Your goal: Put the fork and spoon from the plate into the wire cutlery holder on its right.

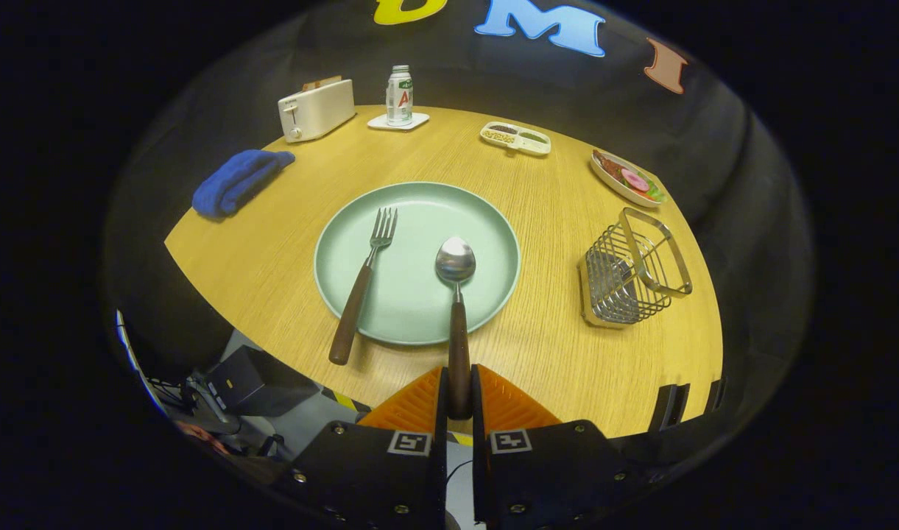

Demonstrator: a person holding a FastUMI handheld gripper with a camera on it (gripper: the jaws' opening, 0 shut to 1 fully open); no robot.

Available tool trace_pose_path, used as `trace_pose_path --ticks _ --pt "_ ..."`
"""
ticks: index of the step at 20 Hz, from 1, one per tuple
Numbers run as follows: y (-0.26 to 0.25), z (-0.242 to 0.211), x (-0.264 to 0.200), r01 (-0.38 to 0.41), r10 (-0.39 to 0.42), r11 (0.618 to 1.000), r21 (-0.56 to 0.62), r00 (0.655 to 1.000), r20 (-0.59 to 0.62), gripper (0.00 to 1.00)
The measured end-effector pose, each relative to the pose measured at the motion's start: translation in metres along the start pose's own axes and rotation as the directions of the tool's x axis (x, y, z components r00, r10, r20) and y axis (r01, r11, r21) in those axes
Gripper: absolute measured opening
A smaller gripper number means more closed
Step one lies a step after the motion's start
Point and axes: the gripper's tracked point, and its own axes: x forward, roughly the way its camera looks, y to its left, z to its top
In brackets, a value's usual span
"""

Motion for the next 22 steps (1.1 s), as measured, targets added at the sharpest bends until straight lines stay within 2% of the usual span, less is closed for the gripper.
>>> trace_pose_path --ticks 1,3,8,13,22 --pt "-0.004 0.003 0.001 0.003 -0.003 1.0 -0.005 1.0 0.012 0.15" --pt "-0.008 0.0 0.002 0.0 0.0 1.0 -0.022 1.0 -0.005 0.03" --pt "-0.01 0.007 -0.017 -0.068 0.067 0.997 -0.035 0.997 -0.034 0.03" --pt "-0.037 0.022 -0.057 -0.124 0.12 0.991 -0.045 0.989 -0.082 0.03" --pt "-0.122 0.045 -0.113 -0.041 0.039 0.999 -0.01 0.991 -0.127 0.03"
